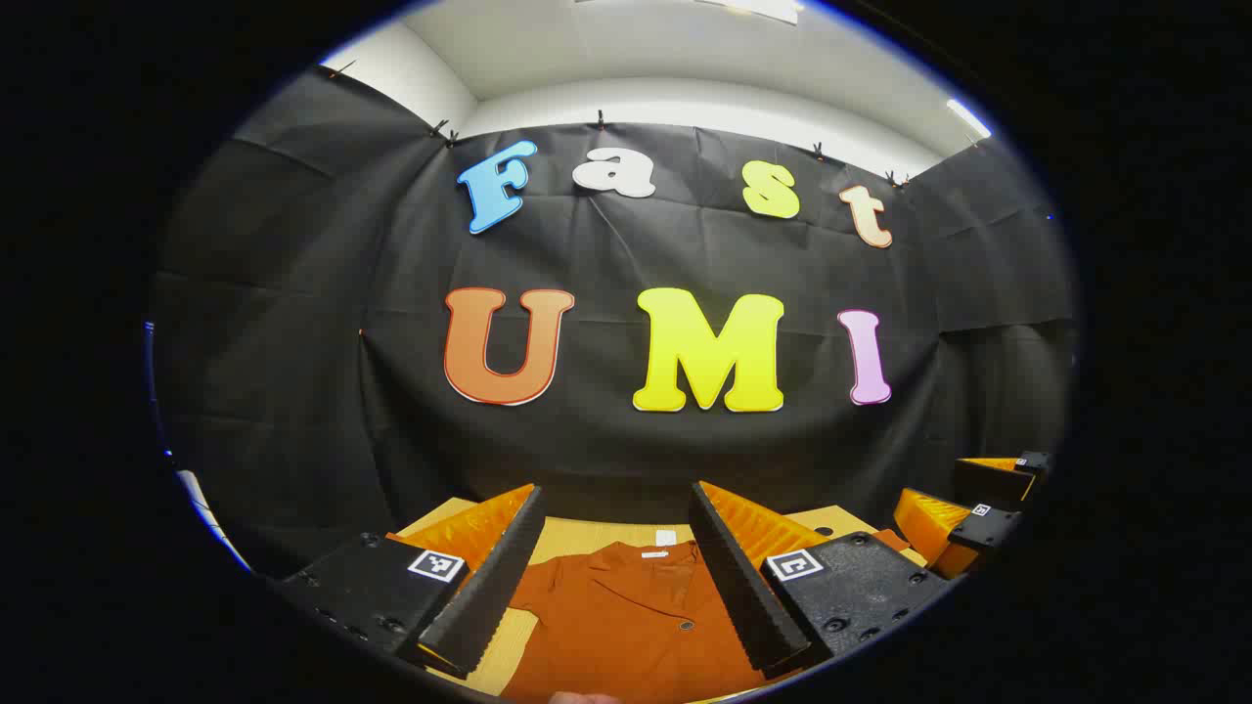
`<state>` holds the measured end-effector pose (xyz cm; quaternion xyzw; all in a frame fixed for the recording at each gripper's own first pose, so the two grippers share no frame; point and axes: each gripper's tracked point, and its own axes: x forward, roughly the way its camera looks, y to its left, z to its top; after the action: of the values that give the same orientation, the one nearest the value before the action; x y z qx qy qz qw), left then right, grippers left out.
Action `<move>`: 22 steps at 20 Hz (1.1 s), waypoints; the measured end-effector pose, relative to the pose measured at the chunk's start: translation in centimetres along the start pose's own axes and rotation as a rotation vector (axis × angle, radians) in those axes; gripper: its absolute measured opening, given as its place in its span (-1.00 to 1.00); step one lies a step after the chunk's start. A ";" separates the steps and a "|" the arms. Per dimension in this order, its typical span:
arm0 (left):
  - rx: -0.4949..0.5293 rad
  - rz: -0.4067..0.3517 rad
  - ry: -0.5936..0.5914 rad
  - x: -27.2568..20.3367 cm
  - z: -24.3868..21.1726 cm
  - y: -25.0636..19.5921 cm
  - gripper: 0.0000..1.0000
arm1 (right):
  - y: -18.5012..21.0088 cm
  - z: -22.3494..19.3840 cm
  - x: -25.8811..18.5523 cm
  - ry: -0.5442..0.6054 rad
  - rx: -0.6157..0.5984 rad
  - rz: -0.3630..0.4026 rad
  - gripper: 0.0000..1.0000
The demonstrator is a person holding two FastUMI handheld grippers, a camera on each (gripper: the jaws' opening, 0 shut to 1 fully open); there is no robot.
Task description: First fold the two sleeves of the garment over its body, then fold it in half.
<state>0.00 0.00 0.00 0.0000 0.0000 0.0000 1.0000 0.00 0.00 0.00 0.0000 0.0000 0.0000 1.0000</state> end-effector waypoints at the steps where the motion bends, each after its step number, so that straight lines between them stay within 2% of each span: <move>1: 0.000 0.000 -0.001 0.0 0.1 0.0 0.92 | -0.1 -0.2 0.1 0.003 0.001 0.000 0.87; 5: -0.001 0.009 0.003 0.5 0.0 0.4 0.92 | -0.4 -0.3 0.2 0.006 -0.004 -0.011 0.87; 6: 0.000 0.010 0.005 0.6 -0.1 0.5 0.92 | -0.5 -0.2 0.3 0.005 -0.008 -0.013 0.93; 8: 0.000 0.013 0.010 0.8 -0.3 0.7 0.92 | -0.5 -0.2 0.7 0.005 -0.008 -0.010 0.87; 10: 0.001 0.014 0.008 1.0 -0.5 0.8 0.92 | -0.7 -0.6 1.0 0.014 -0.004 -0.012 0.93; 11: 0.002 0.018 0.008 1.1 -0.7 0.9 0.92 | -0.8 -0.8 1.1 0.019 -0.003 -0.016 0.87; 16: -0.001 0.030 0.005 1.4 -0.6 1.4 0.92 | -0.8 -0.6 1.8 0.021 0.004 -0.011 0.87; 17: 0.003 0.033 0.004 1.4 -0.8 1.4 0.92 | -0.8 -0.5 2.0 0.020 0.006 -0.008 0.93; 22: -0.004 0.045 0.005 1.8 -0.8 1.6 0.93 | -0.9 0.1 2.4 0.005 -0.022 -0.007 0.87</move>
<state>1.80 1.58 -0.77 -0.0020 0.0024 0.0223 0.9997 2.38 -0.89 0.06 -0.0108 0.0025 -0.0036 0.9999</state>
